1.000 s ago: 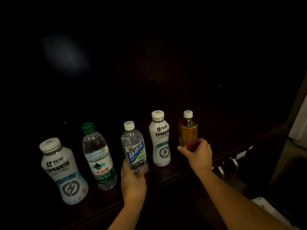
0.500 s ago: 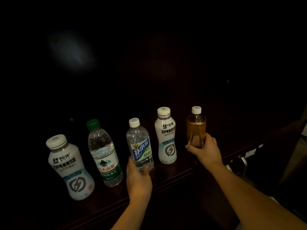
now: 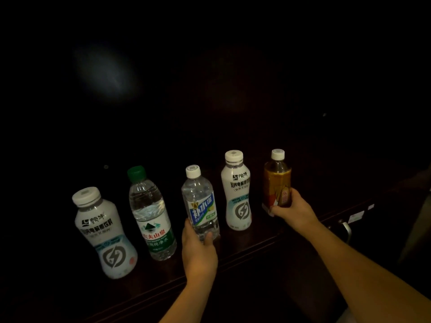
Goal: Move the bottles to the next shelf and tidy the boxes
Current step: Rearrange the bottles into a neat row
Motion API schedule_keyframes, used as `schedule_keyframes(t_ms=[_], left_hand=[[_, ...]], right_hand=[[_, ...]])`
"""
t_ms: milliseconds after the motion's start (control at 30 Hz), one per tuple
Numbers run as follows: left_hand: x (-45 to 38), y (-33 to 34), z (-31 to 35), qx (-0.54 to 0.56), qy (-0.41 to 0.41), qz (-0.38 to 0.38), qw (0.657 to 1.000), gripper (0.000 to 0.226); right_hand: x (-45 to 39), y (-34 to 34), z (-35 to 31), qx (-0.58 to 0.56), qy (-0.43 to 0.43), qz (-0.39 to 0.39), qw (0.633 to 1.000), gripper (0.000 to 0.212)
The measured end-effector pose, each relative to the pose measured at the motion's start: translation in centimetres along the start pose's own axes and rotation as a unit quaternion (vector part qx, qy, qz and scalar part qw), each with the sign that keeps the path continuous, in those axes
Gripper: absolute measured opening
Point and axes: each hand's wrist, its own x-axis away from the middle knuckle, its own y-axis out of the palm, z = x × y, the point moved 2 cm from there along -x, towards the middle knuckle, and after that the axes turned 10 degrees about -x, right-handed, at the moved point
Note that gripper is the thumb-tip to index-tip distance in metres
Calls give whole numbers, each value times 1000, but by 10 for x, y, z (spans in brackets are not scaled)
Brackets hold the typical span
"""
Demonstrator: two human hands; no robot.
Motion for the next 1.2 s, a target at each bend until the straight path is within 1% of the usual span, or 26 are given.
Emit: schedule_keyframes(t_ms=[67,133,200,233,300,367,400,467,533,600,667,700,767,833,900,967,1000,1067,1200], left_hand=[[2,-2,2,-4,2,-6,1000,64],[7,-5,4,-1,5,-13,1000,69],[16,-11,3,-1,8,-14,1000,75],[22,-15,1,0,5,-13,1000,78],[36,-23,-5,15,-3,-12,1000,80],[51,-36,-15,54,-5,8,999,75],[58,-46,-20,67,9,39,997,71],[69,-71,-33,52,55,126,989,64],[70,-97,-46,3,69,190,979,66],[62,-119,-55,-53,53,218,973,74],[50,-135,-59,-81,30,220,972,85],[43,-140,-60,-83,18,210,974,91],[30,-144,-63,-66,-19,181,981,100],[16,-145,-69,-20,-56,154,986,102],[3,-145,-74,7,-71,135,988,90],[-6,-145,-77,-3,-60,127,990,68],[-8,-145,-78,-10,-56,127,990,60],[-9,-143,-80,-22,-45,127,991,55],[-7,-137,-77,-36,-34,132,990,57]], right_hand=[[4,-2,-3,-16,1,-17,1000,74],[14,-2,-6,-23,-6,-10,1000,84],[29,-2,-6,-17,-25,45,999,92],[38,-2,-6,-10,-43,83,996,91],[60,5,-9,-1,-91,141,986,77],[81,19,-16,-14,-130,157,979,55],[90,30,-21,-27,-136,146,980,49],[104,57,-27,-47,-137,97,985,48],[113,87,-33,-44,-141,32,989,57],[116,113,-37,-29,-145,-24,989,72],[115,133,-40,-13,-151,-53,987,82],[113,140,-41,-7,-152,-55,987,83],[109,152,-42,-15,-146,-51,988,76],[105,161,-42,-48,-125,-50,990,61],[97,165,-39,-69,-113,-54,990,56],[91,168,-38,-61,-106,-72,990,54],[89,170,-38,-50,-100,-82,990,53],[87,175,-38,-32,-90,-86,992,51],[91,189,-40,-32,-80,-88,992,58]])
